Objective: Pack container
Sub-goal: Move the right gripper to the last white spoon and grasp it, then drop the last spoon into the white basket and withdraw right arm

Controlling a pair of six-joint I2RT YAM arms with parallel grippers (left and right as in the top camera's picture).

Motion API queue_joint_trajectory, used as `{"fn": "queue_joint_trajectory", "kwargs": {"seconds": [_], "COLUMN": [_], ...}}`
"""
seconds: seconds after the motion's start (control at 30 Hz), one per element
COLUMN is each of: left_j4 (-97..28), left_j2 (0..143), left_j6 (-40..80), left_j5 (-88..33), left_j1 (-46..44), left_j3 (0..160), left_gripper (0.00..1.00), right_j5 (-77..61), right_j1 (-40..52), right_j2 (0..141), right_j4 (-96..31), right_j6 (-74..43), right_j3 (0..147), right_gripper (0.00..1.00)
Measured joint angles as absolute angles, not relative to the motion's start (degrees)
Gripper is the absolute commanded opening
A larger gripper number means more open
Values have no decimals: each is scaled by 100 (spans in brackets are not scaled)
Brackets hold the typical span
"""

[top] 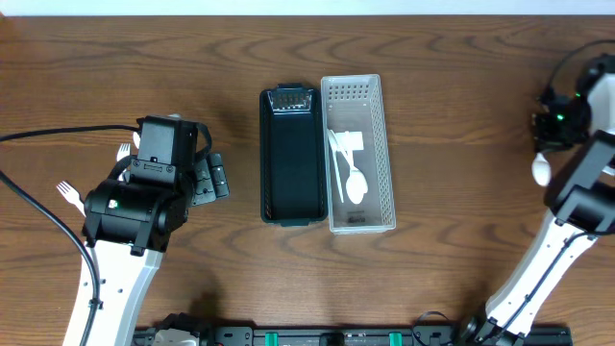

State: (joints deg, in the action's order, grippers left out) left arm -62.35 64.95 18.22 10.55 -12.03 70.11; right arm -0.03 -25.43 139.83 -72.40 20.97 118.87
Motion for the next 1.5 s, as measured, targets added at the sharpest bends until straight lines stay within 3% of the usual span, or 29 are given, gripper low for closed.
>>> {"fn": "queue_joint_trajectory", "kwargs": {"seconds": [0.5,0.87,1.23,1.4,1.5], "left_j4": [-6235,-6239,-6329,-6348,-6351], "left_j2": [6495,6495,6495,6495,6493], "left_j6": [1822,1822,1822,1820,1774], "left_j5": [1055,1057,1057,1057,1057], "left_j1": [-1203,-1203,-1203,-1203,-1203], "left_j3": [7011,7011,7011,7011,7011], "left_gripper": [95,95,95,95,95], "right_j5": [-729,-239,-82,-43,-38], "right_j1": [622,2423,2827,2825,2821], "right_j2": [10969,12283,13349,13356,13349], "right_j4": [-7002,-7349,-7867,-7942,-7966], "right_j6": [-167,-1321,-1890,-1970,-1846], "right_j3": [12444,12326,12280,12278,12278], "right_gripper": [1,1,2,41,54]}}
